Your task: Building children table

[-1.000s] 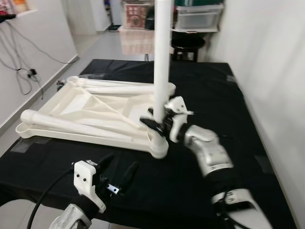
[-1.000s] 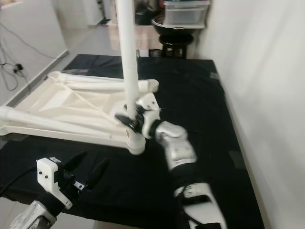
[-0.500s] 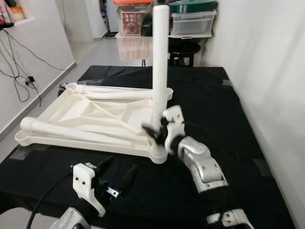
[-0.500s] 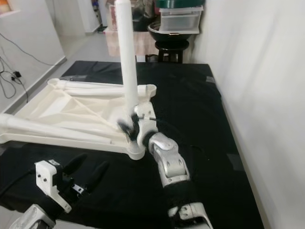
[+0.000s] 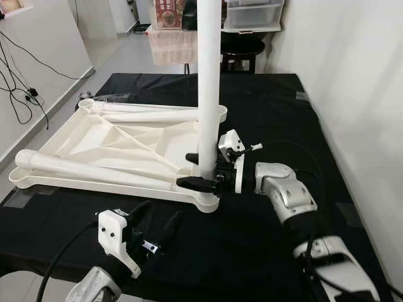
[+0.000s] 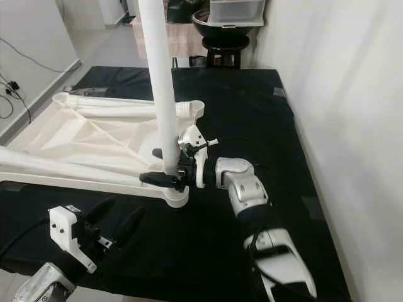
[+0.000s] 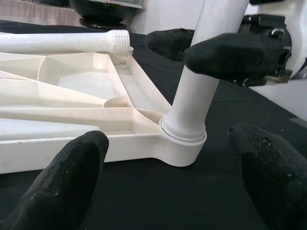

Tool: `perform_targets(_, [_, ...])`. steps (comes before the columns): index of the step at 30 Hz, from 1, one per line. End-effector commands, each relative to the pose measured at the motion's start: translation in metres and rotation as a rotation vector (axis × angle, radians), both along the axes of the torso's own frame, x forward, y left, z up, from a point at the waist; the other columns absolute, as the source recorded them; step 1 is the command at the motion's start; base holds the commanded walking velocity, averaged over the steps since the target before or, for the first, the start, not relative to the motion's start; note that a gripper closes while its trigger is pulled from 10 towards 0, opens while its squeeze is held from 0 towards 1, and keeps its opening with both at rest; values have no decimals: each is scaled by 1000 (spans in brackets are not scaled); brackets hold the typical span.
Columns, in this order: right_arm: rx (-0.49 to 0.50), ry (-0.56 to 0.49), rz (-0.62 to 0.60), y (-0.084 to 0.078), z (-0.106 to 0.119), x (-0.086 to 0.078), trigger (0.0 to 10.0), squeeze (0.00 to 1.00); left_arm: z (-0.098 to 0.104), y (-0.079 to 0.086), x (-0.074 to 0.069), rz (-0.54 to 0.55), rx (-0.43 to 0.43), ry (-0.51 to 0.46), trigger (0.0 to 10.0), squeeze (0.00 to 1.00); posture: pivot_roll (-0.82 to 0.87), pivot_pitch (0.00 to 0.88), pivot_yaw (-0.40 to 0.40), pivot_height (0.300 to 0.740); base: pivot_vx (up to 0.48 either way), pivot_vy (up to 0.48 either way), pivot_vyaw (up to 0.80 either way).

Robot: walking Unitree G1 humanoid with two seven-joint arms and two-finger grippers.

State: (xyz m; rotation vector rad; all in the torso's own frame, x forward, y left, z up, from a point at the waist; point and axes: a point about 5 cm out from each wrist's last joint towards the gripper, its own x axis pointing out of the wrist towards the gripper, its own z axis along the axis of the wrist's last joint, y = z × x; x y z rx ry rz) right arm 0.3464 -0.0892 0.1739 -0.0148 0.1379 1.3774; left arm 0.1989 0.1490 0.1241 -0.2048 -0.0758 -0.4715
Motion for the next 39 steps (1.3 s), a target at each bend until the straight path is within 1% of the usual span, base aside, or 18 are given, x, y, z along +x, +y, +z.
perform_targets(1, [7, 21, 56, 4, -2, 0, 3176, 0, -1, 0, 0, 3, 1, -1, 10000, 0, 35, 22, 17, 740, 0, 0, 0])
perform_targets(2, [18, 35, 62, 3, -2, 2, 0, 0, -1, 0, 0, 2, 1, 0, 10000, 0, 33, 22, 20, 740, 0, 0, 0])
perform_targets(8, [12, 40, 33, -2, -5, 7, 0, 0, -1, -1, 0, 1, 1, 1, 10000, 0, 34, 24, 17, 740, 0, 0, 0])
perform_targets(10, [11, 33, -22, -10, -10, 8, 0, 0, -1, -1, -1, 2, 0, 1, 10000, 0, 29, 28, 17, 740, 0, 0, 0])
perform_targets(11, [-6, 30, -70, -17, -16, 7, 0, 0, -1, -1, -2, 2, -1, 1, 10000, 0, 27, 32, 20, 740, 0, 0, 0])
perform_targets(14, [-10, 32, -94, -20, -21, 4, 0, 0, 0, -2, -2, 2, 0, 0, 10000, 0, 24, 36, 18, 740, 0, 0, 0])
perform_targets(15, [-79, 63, -199, -20, -39, -4, 0, 0, 0, -2, -3, 0, -2, 1, 10000, 0, 23, 37, 17, 740, 0, 0, 0])
perform_targets(20, [-117, 73, -258, -20, -48, -8, 0, 0, 0, -2, -3, -1, -2, 2, 10000, 0, 23, 37, 17, 740, 0, 0, 0])
perform_targets(21, [-151, 83, -366, -18, -55, -9, 0, 0, 0, -1, -4, -1, -2, 2, 10000, 0, 25, 42, 3, 740, 0, 0, 0])
perform_targets(22, [-151, 83, -366, -18, -55, -9, 0, 0, 0, -1, -4, -1, -2, 2, 10000, 0, 25, 42, 3, 740, 0, 0, 0])
perform_targets(23, [-169, 110, -566, -12, -64, -22, 0, 0, 0, 0, -5, 1, -1, 3, 10000, 0, -4, 46, 17, 740, 0, 0, 0])
perform_targets(25, [-169, 110, -566, -12, -64, -22, 0, 0, 0, 0, -5, 1, -1, 3, 10000, 0, -4, 46, 17, 740, 0, 0, 0])
perform_targets(26, [-200, 89, -750, -20, -64, -26, 0, 0, -1, 1, -5, -5, -2, 5, 10000, 0, -8, 37, 16, 740, 0, 0, 0])
perform_targets(27, [-227, 69, -879, -29, -62, -27, 0, 0, -1, 1, -4, -10, -2, 7, 10000, 0, 0, 34, 9, 740, 0, 0, 0])
perform_targets(29, [-227, 69, -879, -29, -62, -27, 0, 0, -1, 1, -4, -10, -2, 7, 10000, 0, 0, 34, 9, 740, 0, 0, 0])
perform_targets(30, [-237, 51, -934, -32, -59, -28, 0, 0, -2, 1, -4, -10, -2, 7, 10000, 0, 0, 34, 9, 740, 0, 0, 0])
perform_targets(38, [-234, 46, -945, -26, -55, -27, 0, 0, 0, 2, -3, 13, 3, -2, 10000, 0, 5, 34, 6, 740, 0, 0, 0])
perform_targets(39, [-225, 60, -920, -23, -54, -25, 10000, 0, 0, 1, -2, 12, 2, -3, 10000, 0, 0, 35, 7, 740, 0, 0, 0])
